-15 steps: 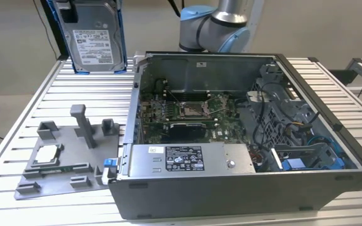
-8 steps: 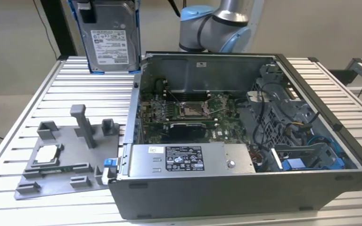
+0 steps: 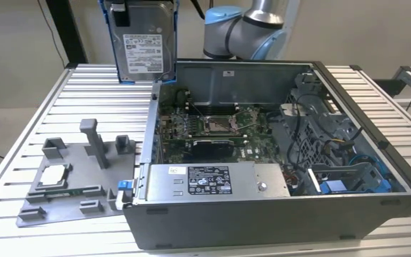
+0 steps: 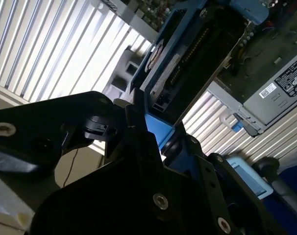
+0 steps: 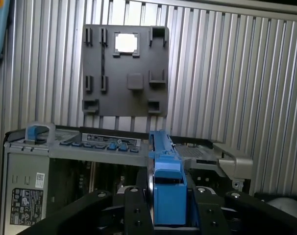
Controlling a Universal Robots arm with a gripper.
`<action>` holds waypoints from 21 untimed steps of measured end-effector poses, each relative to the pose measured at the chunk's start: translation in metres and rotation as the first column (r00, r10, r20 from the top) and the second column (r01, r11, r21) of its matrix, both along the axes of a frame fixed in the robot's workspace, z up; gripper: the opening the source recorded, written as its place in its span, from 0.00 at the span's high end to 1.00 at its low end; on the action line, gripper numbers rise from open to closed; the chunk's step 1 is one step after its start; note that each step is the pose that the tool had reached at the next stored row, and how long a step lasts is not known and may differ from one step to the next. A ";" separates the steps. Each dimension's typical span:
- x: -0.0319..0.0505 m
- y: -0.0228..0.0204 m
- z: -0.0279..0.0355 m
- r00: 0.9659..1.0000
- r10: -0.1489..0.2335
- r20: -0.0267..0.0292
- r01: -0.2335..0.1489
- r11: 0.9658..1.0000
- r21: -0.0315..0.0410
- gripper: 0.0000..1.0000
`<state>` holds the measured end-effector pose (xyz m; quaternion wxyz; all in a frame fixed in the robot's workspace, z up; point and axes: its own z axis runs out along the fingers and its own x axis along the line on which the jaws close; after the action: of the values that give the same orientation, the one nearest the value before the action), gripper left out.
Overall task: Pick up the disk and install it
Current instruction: 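Pick up the disk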
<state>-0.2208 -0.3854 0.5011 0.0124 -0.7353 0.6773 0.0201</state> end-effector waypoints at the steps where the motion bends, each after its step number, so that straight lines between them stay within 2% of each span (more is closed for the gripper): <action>1: 0.0044 0.0000 0.0000 1.000 0.000 0.000 0.000 1.000 0.000 1.00; 21: 0.0954 0.0000 0.0000 1.000 0.000 -0.004 0.000 1.000 0.000 1.00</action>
<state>-0.1254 -0.3854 0.5011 0.0111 -0.7353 0.6773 0.0217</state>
